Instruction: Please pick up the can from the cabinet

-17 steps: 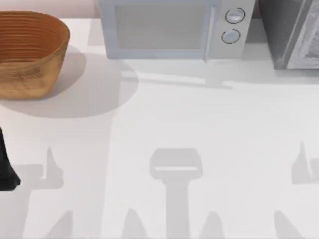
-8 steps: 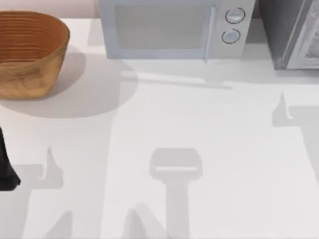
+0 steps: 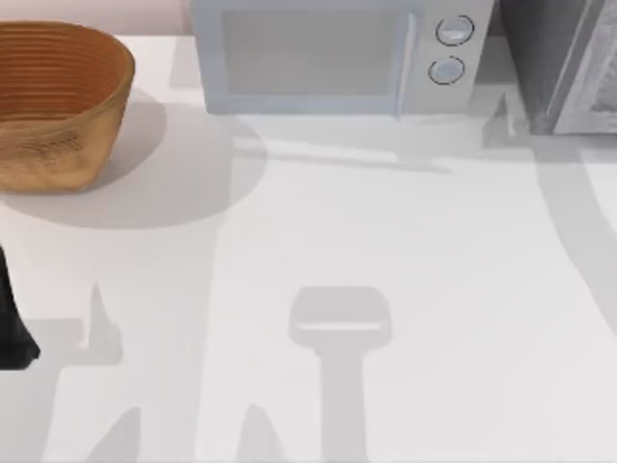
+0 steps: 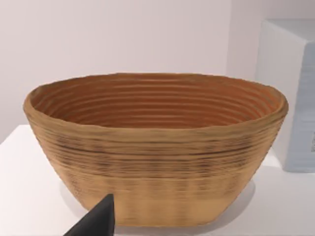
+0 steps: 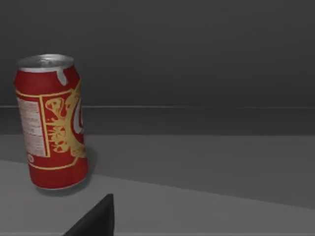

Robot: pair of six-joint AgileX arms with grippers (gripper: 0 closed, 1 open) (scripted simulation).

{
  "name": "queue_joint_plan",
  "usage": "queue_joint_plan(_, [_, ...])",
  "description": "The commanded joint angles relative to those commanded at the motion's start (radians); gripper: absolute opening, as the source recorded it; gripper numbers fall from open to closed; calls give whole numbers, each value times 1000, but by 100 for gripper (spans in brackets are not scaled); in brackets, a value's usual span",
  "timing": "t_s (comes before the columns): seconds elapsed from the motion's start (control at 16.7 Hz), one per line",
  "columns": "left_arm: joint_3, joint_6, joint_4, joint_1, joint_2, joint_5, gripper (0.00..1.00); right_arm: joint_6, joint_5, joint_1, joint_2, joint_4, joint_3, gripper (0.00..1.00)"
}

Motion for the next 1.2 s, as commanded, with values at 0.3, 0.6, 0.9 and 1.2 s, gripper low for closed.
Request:
queue_joint_plan(0.3, [0, 0, 0, 0, 0, 0, 100, 2, 20, 18, 130, -42, 170, 100])
queue_joint_plan(0.6, [0, 0, 0, 0, 0, 0, 100, 2, 19, 14, 128, -40, 169, 100])
queue_joint_plan(0.9, [0, 0, 0, 0, 0, 0, 100, -1, 133, 124, 173, 24, 152, 100])
queue_joint_plan(1.2, [0, 0, 0, 0, 0, 0, 100, -4, 300, 282, 224, 120, 110, 100])
